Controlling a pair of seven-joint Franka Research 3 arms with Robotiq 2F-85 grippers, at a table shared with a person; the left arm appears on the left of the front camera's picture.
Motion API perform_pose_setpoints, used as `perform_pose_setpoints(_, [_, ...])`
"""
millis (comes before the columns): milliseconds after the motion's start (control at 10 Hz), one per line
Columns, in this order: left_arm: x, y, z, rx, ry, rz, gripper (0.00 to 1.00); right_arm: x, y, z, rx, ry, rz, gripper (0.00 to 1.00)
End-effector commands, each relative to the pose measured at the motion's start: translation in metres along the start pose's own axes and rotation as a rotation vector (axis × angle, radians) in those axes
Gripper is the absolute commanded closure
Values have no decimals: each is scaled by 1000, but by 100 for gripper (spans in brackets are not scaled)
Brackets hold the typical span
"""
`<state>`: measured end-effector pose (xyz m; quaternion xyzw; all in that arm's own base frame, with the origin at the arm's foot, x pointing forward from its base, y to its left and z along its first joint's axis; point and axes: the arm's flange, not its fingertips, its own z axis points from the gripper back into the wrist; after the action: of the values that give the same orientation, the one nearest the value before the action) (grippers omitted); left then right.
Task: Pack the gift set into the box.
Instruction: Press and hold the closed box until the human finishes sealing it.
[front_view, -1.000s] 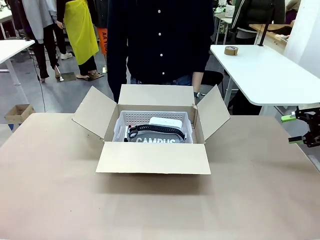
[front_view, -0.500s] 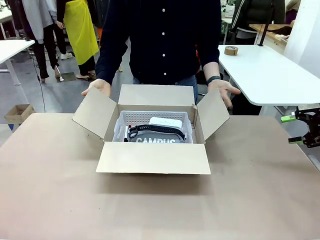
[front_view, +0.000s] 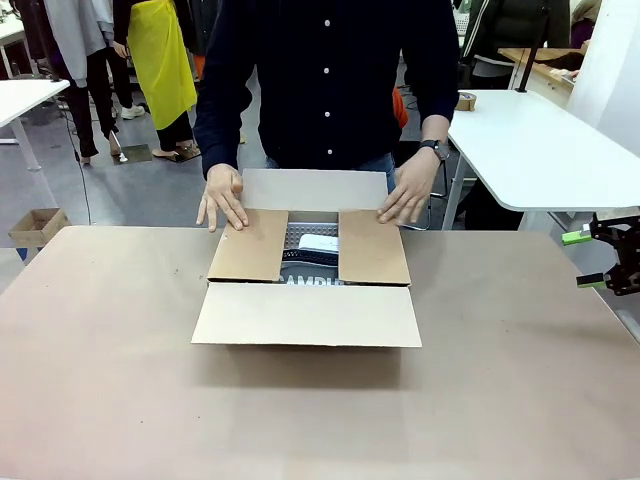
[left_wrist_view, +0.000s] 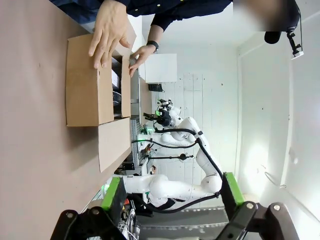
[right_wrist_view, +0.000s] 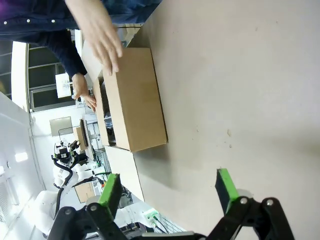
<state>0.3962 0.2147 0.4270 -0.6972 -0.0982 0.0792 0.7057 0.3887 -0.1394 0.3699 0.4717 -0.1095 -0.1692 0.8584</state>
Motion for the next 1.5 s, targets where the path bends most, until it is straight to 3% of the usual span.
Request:
perform_pose_setpoints(0, [-4, -1, -1, 5, -2, 2, 0, -1, 1, 1, -2, 1, -8, 0])
perform_pose_setpoints(1400, [-4, -1, -1, 5, -2, 2, 0, -1, 1, 1, -2, 1, -8, 0])
